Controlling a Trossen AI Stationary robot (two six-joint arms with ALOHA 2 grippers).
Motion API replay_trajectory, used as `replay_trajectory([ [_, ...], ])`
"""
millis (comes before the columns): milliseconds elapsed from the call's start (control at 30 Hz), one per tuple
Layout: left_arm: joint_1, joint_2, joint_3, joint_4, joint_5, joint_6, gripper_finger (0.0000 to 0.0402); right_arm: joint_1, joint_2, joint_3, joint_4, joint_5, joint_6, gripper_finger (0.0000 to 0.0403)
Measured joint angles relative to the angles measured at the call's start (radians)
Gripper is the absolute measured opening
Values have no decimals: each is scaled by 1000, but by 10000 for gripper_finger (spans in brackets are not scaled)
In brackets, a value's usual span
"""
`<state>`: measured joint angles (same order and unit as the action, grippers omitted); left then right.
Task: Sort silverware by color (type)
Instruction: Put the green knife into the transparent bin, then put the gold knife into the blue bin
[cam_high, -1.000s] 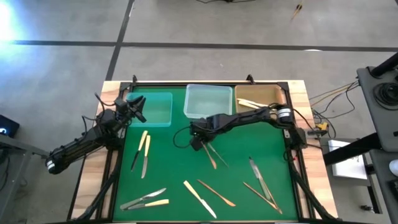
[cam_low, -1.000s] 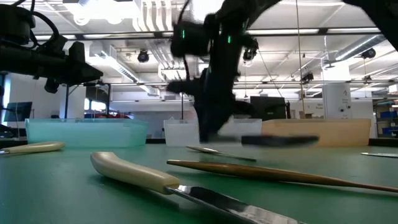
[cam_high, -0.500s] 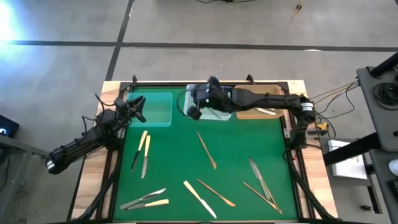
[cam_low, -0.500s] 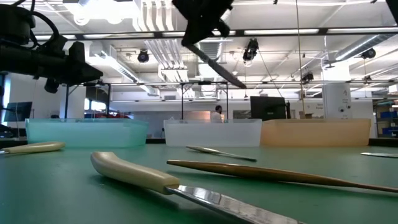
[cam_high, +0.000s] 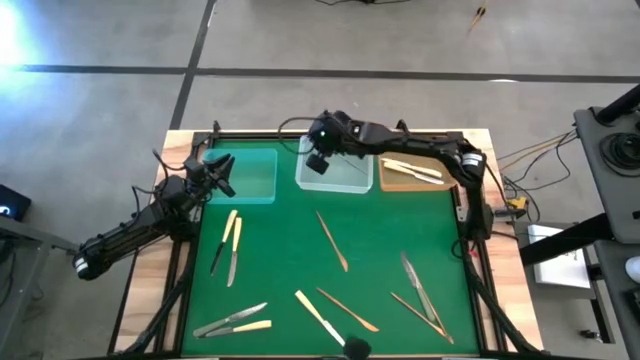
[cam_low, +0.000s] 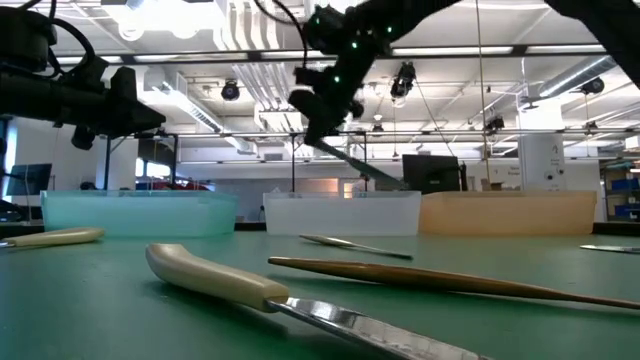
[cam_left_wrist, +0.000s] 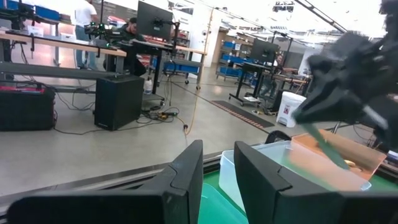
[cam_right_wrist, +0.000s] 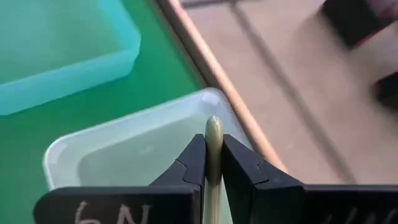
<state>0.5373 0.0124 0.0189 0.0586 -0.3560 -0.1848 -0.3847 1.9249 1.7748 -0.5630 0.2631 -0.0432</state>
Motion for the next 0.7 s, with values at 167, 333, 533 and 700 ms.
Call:
replay_trajectory([
  [167, 0, 0, 0, 0, 0, 0, 75, -42, 53, 1, -33, -98, 16, 22],
  [333, 0, 0, 0, 0, 0, 0, 75, -38, 73, 1, -46, -158, 17, 40],
  [533, 0, 0, 0, 0, 0, 0, 75, -39, 39, 1, -54, -186, 35, 107],
  [700, 0, 0, 0, 0, 0, 0, 75, -27, -28, 12, -153, -255, 201, 140],
])
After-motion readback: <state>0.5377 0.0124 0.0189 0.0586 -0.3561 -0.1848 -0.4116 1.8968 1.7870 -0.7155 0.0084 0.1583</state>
